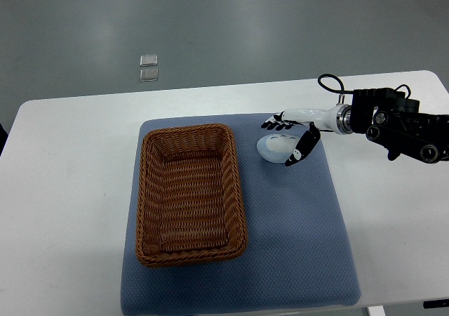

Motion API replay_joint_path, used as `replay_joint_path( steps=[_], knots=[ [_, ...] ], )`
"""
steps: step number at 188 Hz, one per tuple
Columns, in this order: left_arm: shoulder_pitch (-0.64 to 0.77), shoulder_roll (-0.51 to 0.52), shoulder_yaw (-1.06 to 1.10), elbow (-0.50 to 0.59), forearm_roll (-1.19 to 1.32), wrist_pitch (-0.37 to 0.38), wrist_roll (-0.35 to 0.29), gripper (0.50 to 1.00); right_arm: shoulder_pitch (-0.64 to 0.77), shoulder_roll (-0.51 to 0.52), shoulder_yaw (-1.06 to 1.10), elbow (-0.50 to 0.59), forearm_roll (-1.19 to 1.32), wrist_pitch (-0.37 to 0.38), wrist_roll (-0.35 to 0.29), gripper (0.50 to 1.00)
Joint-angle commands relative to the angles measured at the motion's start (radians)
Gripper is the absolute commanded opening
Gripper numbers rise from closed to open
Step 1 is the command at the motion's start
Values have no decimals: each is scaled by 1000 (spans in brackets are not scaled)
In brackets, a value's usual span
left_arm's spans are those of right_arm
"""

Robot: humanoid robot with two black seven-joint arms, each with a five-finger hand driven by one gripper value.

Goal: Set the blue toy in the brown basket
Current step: 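Close the right hand fingers around the egg-shaped toy and lift, then carry the held toy with the right hand over the wicker basket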

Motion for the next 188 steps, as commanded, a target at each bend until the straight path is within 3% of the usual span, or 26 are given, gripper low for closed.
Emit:
replay_joint_path(
  steps=[1,29,39,51,57,86,131,188],
  knots=[
    [0,0,0,0,0,0,0,1000,-10,13,0,-1,-2,-18,0,919],
    [0,0,0,5,0,0,0,1000,-24,31,-3,-23,-3,-34,0,897],
    [0,0,0,6,0,0,0,1000,-26,33,-3,-24,-5,-35,0,809],
    [0,0,0,8,0,0,0,1000,-27,33,-4,-28,-5,-40,0,742],
    [0,0,0,8,0,0,0,1000,-30,33,-6,-34,-8,-55,0,660],
    [0,0,0,8,0,0,0,1000,-24,31,-4,-49,-46,-67,0,501],
    [0,0,2,8,0,2,0,1000,37,5,0,-24,-35,-37,0,500],
    [0,0,2,9,0,0,0,1000,165,-33,13,130,15,31,-7,500]
  ],
)
